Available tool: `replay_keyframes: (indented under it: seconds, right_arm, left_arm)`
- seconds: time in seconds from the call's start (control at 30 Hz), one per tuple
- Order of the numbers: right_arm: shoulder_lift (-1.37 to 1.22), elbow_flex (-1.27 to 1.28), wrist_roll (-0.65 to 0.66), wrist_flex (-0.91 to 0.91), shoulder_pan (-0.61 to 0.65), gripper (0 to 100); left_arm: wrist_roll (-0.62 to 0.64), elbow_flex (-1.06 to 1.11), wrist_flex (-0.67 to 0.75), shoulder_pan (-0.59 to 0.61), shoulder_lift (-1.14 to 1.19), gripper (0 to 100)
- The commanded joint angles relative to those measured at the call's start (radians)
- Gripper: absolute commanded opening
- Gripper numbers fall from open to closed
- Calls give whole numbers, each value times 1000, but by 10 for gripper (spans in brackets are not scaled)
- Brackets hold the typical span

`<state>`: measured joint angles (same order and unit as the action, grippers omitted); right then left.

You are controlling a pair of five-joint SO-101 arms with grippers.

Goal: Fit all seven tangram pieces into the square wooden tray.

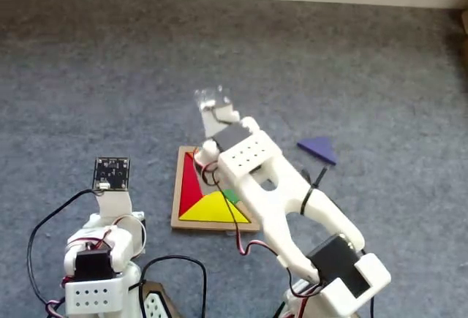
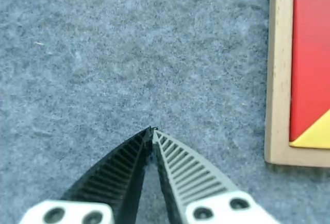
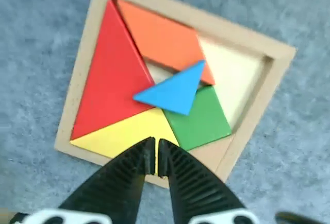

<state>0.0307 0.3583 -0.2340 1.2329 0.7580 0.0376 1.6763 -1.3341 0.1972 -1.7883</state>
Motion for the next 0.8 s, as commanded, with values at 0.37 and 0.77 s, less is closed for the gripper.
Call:
replay_keyframes:
  seconds: [0.37, 0.77]
  right_arm:
    - [-133, 71, 38, -280, 53, 18]
    - [-165, -48, 40, -280, -18, 18]
  left_arm:
    - [-8, 19, -6, 1, -31, 14]
    - [-8, 19, -6, 1, -31, 14]
